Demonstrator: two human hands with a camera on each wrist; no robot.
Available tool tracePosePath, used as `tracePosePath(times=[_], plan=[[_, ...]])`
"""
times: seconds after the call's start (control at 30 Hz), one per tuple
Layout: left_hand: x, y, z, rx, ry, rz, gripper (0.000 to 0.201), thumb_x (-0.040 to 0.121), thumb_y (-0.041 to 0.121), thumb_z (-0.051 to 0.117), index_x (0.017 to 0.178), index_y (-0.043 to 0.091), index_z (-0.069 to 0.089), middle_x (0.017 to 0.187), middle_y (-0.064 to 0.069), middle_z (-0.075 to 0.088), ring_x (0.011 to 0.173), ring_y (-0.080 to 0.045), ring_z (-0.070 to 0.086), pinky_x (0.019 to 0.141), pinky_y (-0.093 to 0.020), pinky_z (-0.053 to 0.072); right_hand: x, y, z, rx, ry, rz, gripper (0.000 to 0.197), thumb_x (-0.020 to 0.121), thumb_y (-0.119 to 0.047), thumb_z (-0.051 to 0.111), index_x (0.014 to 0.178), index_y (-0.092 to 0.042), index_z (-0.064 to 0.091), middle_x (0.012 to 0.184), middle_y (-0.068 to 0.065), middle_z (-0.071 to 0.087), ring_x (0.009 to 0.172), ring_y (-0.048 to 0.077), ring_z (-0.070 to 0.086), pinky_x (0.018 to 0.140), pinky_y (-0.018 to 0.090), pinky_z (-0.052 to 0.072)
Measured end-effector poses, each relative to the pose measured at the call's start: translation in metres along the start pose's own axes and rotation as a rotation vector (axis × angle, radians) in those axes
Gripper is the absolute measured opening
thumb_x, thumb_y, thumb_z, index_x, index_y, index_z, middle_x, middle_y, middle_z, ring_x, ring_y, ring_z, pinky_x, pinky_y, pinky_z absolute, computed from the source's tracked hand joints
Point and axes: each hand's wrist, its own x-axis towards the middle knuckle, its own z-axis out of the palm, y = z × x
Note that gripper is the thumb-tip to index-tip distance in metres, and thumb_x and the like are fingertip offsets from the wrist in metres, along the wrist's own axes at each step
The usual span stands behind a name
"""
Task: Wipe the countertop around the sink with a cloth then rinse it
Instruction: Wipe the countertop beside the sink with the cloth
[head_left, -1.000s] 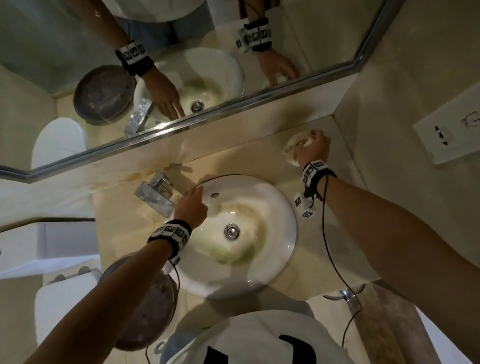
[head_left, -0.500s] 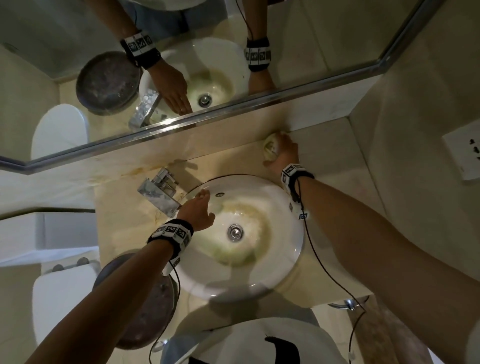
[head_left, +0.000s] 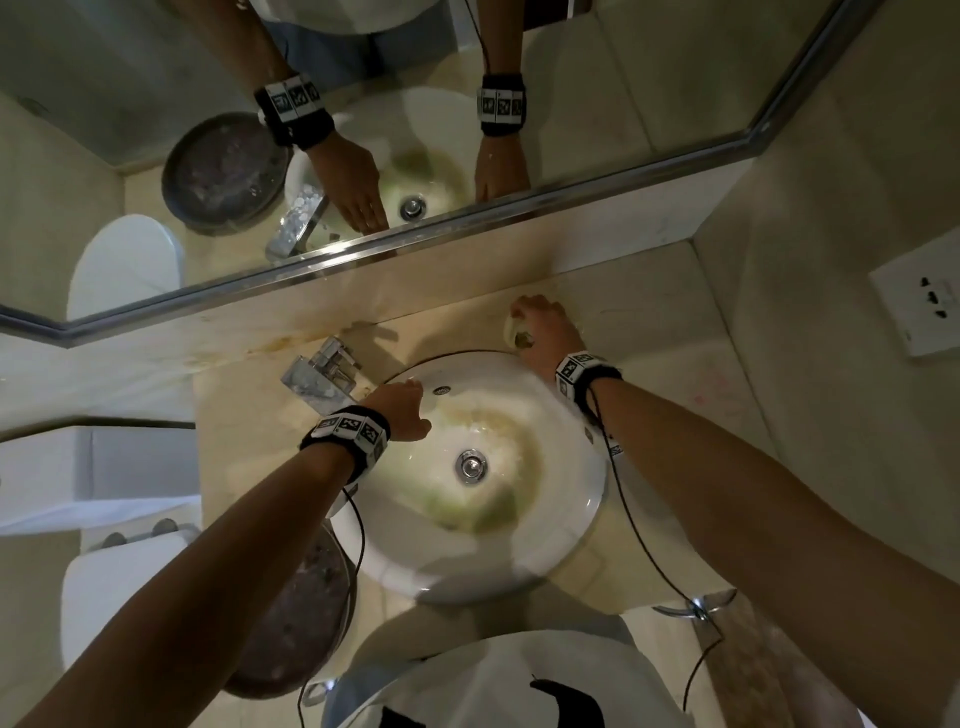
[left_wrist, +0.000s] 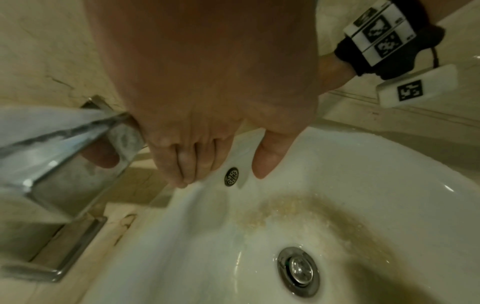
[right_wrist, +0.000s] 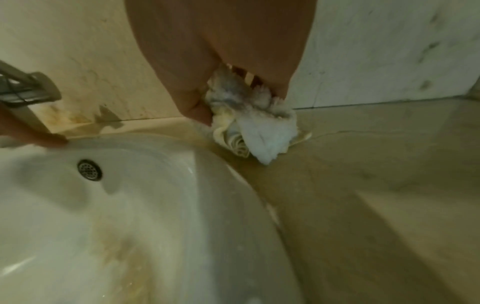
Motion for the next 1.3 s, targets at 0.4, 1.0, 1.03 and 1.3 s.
tracePosePath(times=[0.4,1.0,1.03,1.3], plan=[[-0.007,0.005,-0.007,0.042,0.003,-0.005,0.056,0.09,0.034,0.055,0.136,0.006,0.043,0.124,-0.014,0.06,0.11,-0.031,0.06,0.082,-0.033,0.049,-0.011,0.11,-0.068,0.081,0.373,0.599,0.055,0.083,-0.009,0.066,0.134,-0.016,0.047,0.139,0.013,0.047,0.125,0.039,0.045,0.095,0.048,0.046],[-0.009,0.024,-0.022,0.191,-0.089,0.008,0.037,0.086,0.031,0.059,0.112,0.004,0.064,0.111,-0.01,0.068,0.1,-0.027,0.066,0.082,-0.032,0.055,-0.054,0.043,-0.016,-0.08,0.042,0.193,0.053,0.073,-0.019,0.078,0.118,-0.022,0.049,0.117,0.008,0.052,0.101,0.032,0.055,0.074,0.038,0.05],[-0.008,0.025,-0.023,0.185,-0.093,0.008,0.036,0.087,0.03,0.059,0.112,0.004,0.064,0.111,-0.011,0.068,0.1,-0.027,0.066,0.081,-0.031,0.055,-0.053,0.046,-0.025,-0.098,0.074,0.172,0.053,0.074,-0.018,0.077,0.119,-0.021,0.05,0.119,0.008,0.052,0.103,0.032,0.053,0.075,0.039,0.051],[-0.023,0.012,-0.003,-0.048,-0.065,-0.067,0.072,0.095,0.033,0.049,0.155,0.008,0.019,0.157,-0.012,0.031,0.136,-0.029,0.043,0.105,-0.039,0.042,-0.066,0.142,-0.09,-0.25,0.21,0.392,0.054,0.079,-0.003,0.068,0.127,-0.02,0.05,0.13,0.015,0.049,0.115,0.043,0.051,0.087,0.05,0.05]])
